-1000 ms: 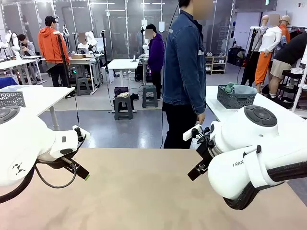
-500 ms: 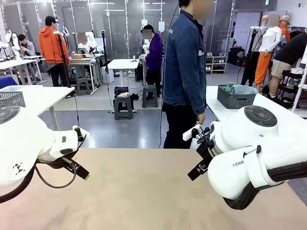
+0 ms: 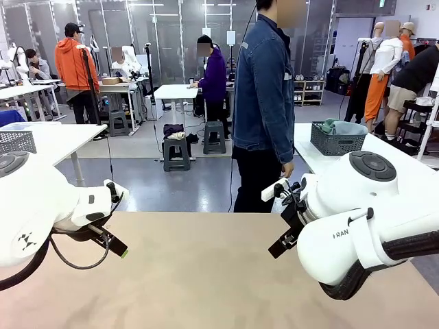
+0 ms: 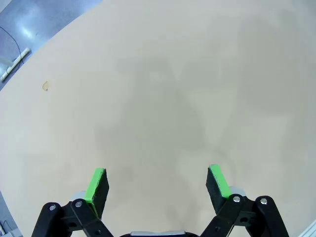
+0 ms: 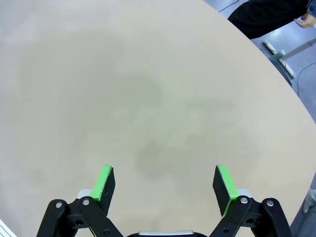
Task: Fold the towels and place them in the basket.
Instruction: When a person lays out a Towel with hook on the table, fold it in half twice.
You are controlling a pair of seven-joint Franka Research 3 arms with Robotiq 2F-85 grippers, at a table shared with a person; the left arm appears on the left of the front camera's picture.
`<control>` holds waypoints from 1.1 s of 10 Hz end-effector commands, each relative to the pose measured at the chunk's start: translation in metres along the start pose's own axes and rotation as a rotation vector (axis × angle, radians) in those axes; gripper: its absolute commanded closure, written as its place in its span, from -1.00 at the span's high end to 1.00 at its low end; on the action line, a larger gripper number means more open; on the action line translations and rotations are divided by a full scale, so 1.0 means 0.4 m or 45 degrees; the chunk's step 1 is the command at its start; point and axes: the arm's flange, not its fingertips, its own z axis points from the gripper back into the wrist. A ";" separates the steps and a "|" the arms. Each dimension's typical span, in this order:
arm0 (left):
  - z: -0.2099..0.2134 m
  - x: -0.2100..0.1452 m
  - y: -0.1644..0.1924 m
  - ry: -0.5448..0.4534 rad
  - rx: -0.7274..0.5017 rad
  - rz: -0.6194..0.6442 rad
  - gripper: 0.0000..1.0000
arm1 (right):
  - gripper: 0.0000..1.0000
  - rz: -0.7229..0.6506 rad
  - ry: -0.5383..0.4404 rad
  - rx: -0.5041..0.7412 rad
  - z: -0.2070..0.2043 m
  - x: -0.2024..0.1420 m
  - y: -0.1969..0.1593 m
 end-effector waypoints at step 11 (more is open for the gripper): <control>0.399 0.039 0.351 -0.316 -0.131 -0.402 1.00 | 1.00 0.259 -0.183 0.188 0.520 0.017 -0.259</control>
